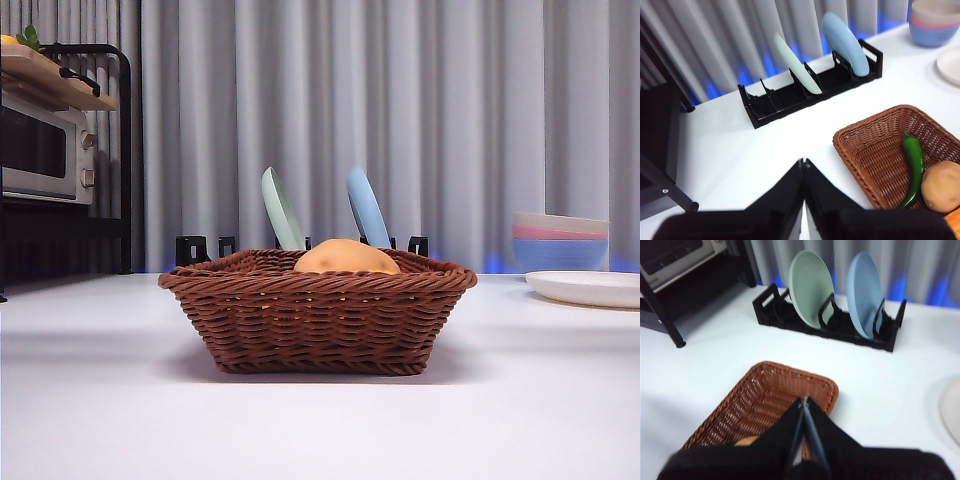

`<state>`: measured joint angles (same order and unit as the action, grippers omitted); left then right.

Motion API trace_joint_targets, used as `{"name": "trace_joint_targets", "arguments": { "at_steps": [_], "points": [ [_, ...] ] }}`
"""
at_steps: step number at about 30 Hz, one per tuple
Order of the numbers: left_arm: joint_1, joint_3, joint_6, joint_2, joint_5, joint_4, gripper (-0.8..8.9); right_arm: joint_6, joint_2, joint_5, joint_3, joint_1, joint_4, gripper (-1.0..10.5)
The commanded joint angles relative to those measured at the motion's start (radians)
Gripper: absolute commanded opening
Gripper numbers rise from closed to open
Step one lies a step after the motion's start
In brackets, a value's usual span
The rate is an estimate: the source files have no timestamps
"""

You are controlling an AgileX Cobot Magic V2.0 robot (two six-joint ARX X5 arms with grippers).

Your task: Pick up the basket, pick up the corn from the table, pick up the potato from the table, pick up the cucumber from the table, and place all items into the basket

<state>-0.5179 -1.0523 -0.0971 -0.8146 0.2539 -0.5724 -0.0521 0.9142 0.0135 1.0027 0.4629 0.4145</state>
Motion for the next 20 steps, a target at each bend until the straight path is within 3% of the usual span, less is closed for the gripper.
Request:
{"name": "trace_joint_targets", "arguments": {
  "at_steps": [1, 7, 13, 20],
  "points": [
    [0.002, 0.14, -0.008, 0.114, -0.018, 0.063, -0.09, 0.004, -0.059, -0.082, -0.11, 0.055, -0.059, -0.2],
    [0.002, 0.344, -0.008, 0.322, -0.049, 0.091, -0.09, -0.031, -0.2, -0.204, -0.325, 0.157, -0.163, -0.2],
    [0.002, 0.378, -0.008, 0.396, -0.075, 0.08, -0.08, -0.119, -0.227, -0.206, -0.361, 0.164, -0.148, -0.1],
    [0.002, 0.378, -0.008, 0.377, -0.074, 0.047, -0.03, -0.119, -0.228, -0.204, -0.361, 0.162, -0.143, 0.0]
  ]
}}
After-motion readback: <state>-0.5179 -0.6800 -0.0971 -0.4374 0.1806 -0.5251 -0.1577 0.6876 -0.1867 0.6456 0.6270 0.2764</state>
